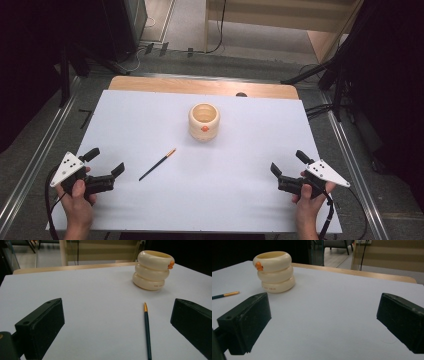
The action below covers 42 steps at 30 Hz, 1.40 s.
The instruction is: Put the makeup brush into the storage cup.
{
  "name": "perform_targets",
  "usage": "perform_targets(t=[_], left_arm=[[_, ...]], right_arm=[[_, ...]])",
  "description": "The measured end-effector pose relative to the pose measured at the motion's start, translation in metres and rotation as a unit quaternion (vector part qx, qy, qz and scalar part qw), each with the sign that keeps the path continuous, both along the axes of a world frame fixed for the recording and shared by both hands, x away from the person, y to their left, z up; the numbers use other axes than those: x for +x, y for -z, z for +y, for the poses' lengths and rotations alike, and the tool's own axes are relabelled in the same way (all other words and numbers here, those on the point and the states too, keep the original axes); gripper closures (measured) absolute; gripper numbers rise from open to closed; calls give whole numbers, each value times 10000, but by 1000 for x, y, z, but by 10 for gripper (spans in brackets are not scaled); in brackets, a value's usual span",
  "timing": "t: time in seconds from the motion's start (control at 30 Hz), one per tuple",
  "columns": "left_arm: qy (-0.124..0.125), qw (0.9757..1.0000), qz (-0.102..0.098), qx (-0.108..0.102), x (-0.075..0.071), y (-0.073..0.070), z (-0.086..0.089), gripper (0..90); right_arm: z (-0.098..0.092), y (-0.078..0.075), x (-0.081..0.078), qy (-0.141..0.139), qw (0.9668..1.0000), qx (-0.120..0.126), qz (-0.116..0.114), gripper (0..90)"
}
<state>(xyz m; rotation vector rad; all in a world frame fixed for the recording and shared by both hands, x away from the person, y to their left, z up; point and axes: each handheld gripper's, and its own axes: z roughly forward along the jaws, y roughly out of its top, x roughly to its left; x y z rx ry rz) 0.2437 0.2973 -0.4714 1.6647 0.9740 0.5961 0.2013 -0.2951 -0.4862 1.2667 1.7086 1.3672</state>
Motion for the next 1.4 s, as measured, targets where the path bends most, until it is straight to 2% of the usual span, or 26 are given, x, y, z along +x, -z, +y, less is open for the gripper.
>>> perform_targets(t=[0.3, 0.47, 0.5, 0.57, 0.63, 0.77, 0.83, 0.9, 0.93, 1.0, 1.03, 1.07, 1.1, 1.2, 1.23, 1.27, 1.4], left_arm=[[77, 9998, 170, 93, 7, -7, -11, 0], [141, 9993, 305, 167, 17, -15, -18, 0], [195, 9985, 402, 301, 23, -19, -22, 0], [219, 9981, 465, 343, 26, -20, -24, 0], [284, 9965, 627, 470, 34, -27, -32, 0], [394, 9947, 734, 595, 41, -32, -40, 0], [539, 9918, 849, 793, 46, -38, -50, 0], [609, 9900, 907, 890, 49, -39, -57, 0], [609, 9900, 907, 890, 49, -39, -57, 0], [675, 9865, 1027, 1079, 53, -41, -67, 0], [675, 9865, 1027, 1079, 53, -41, -67, 0], [673, 9836, 1160, 1204, 57, -42, -71, 0], [673, 9836, 1160, 1204, 57, -42, -71, 0], [693, 9771, 1449, 1393, 65, -44, -80, 0], [711, 9754, 1499, 1448, 67, -45, -82, 0], [711, 9754, 1499, 1448, 67, -45, -82, 0], [778, 9675, 1690, 1715, 73, -45, -92, 0]], right_arm=[[-4, -3, -2, 109, 9999, 46, -57, 0], [-5, -3, -3, 126, 9999, -11, -55, 0], [-5, -4, -3, 124, 9999, -13, -59, 0], [-6, -3, -3, 108, 9999, -53, -60, 0], [-6, -2, -2, 87, 9999, -60, -31, 0], [-4, -1, -1, 22, 9999, -109, 13, 0], [-1, 0, 0, -26, 9999, -150, 27, 0], [0, 0, 0, -72, 9998, -157, 33, 0], [2, 0, 1, -95, 9998, -184, 36, 0], [3, 1, 1, -117, 9997, -207, 50, 0], [4, 1, 1, -134, 9997, -200, 55, 0], [4, 1, 1, -142, 9997, -201, 56, 0], [4, 1, 1, -142, 9997, -201, 56, 0], [5, 1, 1, -146, 9997, -199, 51, 0], [5, 1, 1, -142, 9997, -189, 60, 0], [4, 2, 1, -145, 9997, -190, 59, 0], [4, 2, 1, -130, 9998, -166, 67, 0]])
